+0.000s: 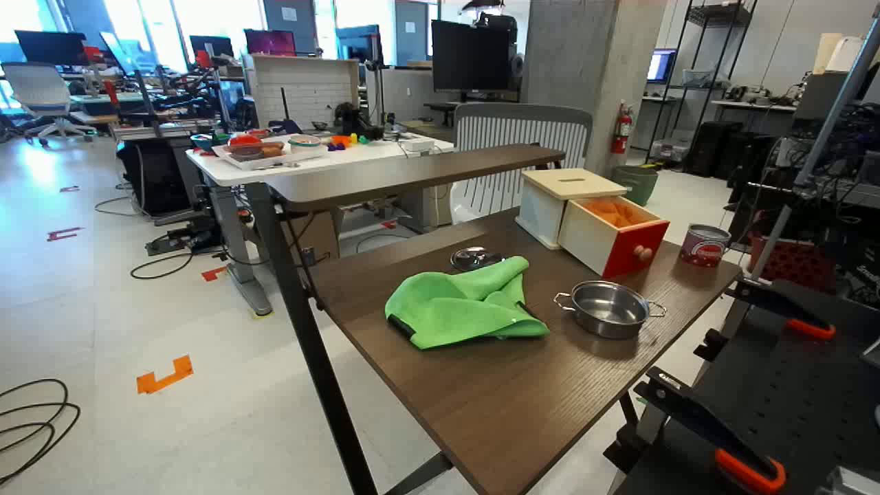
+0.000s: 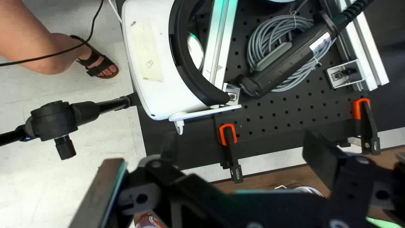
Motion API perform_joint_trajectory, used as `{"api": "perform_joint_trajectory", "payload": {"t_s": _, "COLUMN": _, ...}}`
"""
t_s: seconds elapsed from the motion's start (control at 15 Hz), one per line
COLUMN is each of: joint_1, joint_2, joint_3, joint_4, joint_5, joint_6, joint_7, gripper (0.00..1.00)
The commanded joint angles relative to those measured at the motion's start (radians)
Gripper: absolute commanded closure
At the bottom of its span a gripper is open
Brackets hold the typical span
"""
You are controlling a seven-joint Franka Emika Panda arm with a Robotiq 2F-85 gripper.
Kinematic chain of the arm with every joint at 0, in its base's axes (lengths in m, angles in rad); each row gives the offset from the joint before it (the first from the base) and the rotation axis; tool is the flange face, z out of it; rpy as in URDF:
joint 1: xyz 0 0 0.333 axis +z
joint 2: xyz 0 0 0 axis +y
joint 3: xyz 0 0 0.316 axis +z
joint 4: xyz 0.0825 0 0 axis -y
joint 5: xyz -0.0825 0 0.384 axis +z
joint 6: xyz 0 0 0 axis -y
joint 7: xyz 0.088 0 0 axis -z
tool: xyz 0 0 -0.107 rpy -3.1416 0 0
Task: Push the red drawer closed
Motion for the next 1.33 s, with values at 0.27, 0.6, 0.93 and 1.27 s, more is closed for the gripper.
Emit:
{"api": "perform_joint_trajectory", "payload": {"t_s": 0.27, "joint_1": -0.003, "joint_2": 0.001, "joint_3": 0.003, "joint_4": 0.002, "joint_5": 0.002, "joint_6": -0.002, "joint_7": -0.002, "gripper": 0.00}}
{"api": "perform_joint_trajectory", "payload": {"t_s": 0.6, "joint_1": -0.006, "joint_2": -0.002, "joint_3": 0.016, "joint_4": -0.024, "joint_5": -0.009, "joint_6": 0.051, "joint_7": 0.031, "gripper": 0.00}}
{"api": "perform_joint_trajectory", "payload": {"t_s": 0.93, "joint_1": 0.007, "joint_2": 0.096, "joint_3": 0.051, "joint_4": -0.052, "joint_5": 0.005, "joint_6": 0.244, "joint_7": 0.135, "gripper": 0.00}}
{"api": "perform_joint_trajectory", "payload": {"t_s": 1.27, "joint_1": 0.038, "joint_2": 0.251, "joint_3": 0.107, "joint_4": -0.051, "joint_5": 0.004, "joint_6": 0.449, "joint_7": 0.194, "gripper": 0.00}}
